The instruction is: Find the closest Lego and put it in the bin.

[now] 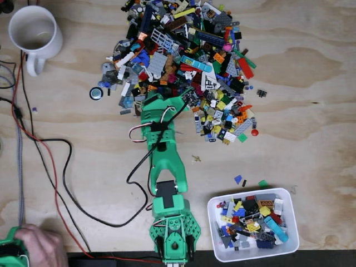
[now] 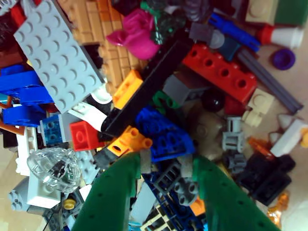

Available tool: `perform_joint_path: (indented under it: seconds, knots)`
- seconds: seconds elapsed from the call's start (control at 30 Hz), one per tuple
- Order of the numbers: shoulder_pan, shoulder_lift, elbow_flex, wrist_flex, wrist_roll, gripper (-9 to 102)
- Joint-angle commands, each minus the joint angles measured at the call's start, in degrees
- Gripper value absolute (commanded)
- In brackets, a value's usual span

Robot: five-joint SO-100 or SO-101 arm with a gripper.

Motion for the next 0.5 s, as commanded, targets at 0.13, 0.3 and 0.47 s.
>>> perform_joint_path:
  seconds: [0.13,0.3,0.47]
  knots:
    - [0.88,-0.09,-7.56,-0.44,-3.52,13]
    - [1.58,-1.49,-7.65,-1.58,-5.01,8]
    - [2.64,-2.55,-8.17,-2.90,-4.66,0]
